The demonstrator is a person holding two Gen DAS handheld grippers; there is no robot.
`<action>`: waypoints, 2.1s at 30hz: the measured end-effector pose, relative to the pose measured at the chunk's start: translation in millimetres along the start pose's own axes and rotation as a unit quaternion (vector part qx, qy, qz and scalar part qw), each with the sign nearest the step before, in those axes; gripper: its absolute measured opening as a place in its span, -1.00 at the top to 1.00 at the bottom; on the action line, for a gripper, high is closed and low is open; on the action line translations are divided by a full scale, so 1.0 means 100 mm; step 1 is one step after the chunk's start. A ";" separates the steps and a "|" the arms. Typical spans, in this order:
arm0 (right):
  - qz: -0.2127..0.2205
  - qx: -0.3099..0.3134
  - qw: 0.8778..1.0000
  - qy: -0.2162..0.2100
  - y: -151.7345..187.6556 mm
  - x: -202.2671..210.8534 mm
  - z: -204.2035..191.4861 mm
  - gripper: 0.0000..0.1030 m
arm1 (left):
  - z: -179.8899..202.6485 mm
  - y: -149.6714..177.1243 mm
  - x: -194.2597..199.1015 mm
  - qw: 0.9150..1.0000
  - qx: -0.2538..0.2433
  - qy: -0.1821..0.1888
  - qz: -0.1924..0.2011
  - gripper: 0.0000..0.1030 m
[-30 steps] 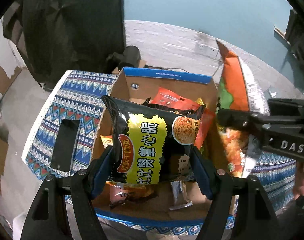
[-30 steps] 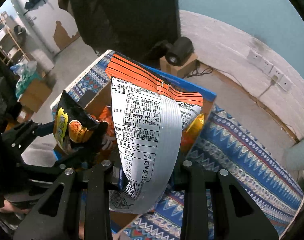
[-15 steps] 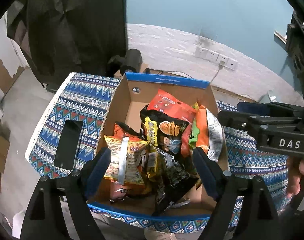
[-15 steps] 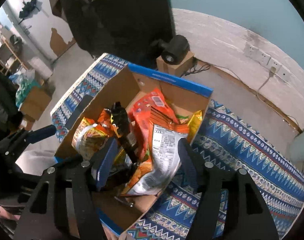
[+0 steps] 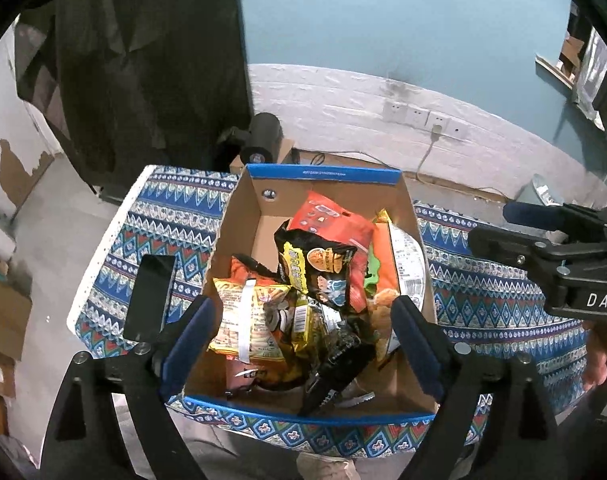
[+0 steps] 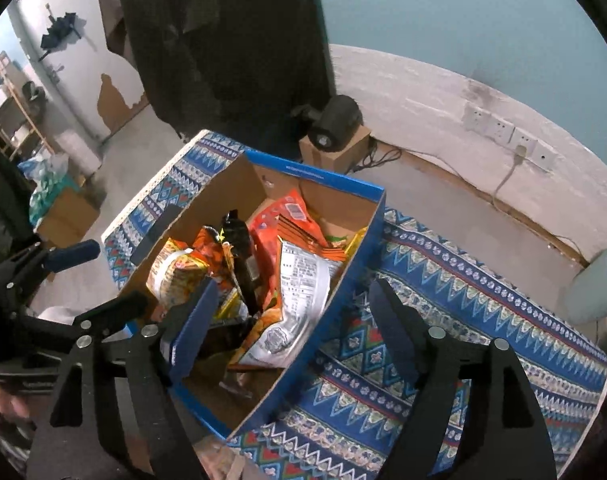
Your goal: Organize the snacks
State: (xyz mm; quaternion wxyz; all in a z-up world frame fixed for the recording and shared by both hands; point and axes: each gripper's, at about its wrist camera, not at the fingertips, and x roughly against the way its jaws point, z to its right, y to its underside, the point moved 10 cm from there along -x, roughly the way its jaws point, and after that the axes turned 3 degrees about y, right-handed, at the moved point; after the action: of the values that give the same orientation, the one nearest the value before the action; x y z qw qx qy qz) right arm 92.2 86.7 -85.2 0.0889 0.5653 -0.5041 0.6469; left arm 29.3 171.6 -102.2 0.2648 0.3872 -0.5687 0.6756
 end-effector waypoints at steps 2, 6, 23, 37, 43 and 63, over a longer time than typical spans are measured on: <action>0.005 -0.001 1.000 0.005 0.01 0.05 0.03 -0.53 | 0.03 -0.02 0.04 1.000 -0.010 -0.004 0.007 -0.82; 0.011 -0.004 1.000 0.008 0.05 0.11 0.08 -0.54 | 0.07 -0.03 0.09 1.000 -0.021 -0.011 0.015 -0.84; 0.013 -0.009 1.000 0.008 0.12 0.18 0.19 -0.54 | 0.15 -0.02 0.07 0.999 -0.033 -0.013 0.012 -0.84; 0.010 -0.009 1.000 0.002 0.11 0.19 0.14 -0.54 | 0.15 -0.02 0.07 0.999 -0.035 -0.016 0.012 -0.84; 0.010 -0.009 1.000 0.003 0.10 0.18 0.14 -0.54 | 0.14 -0.01 0.08 0.999 -0.036 -0.016 0.015 -0.84; 0.004 -0.007 1.000 0.001 0.13 0.18 0.13 -0.54 | 0.12 -0.04 0.15 0.999 -0.026 -0.022 0.022 -0.84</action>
State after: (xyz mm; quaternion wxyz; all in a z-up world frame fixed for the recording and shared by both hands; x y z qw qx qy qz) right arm 85.4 62.9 -79.2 0.0911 0.5617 -0.5109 0.6443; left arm 26.7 159.2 -86.7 0.2468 0.3824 -0.6002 0.6577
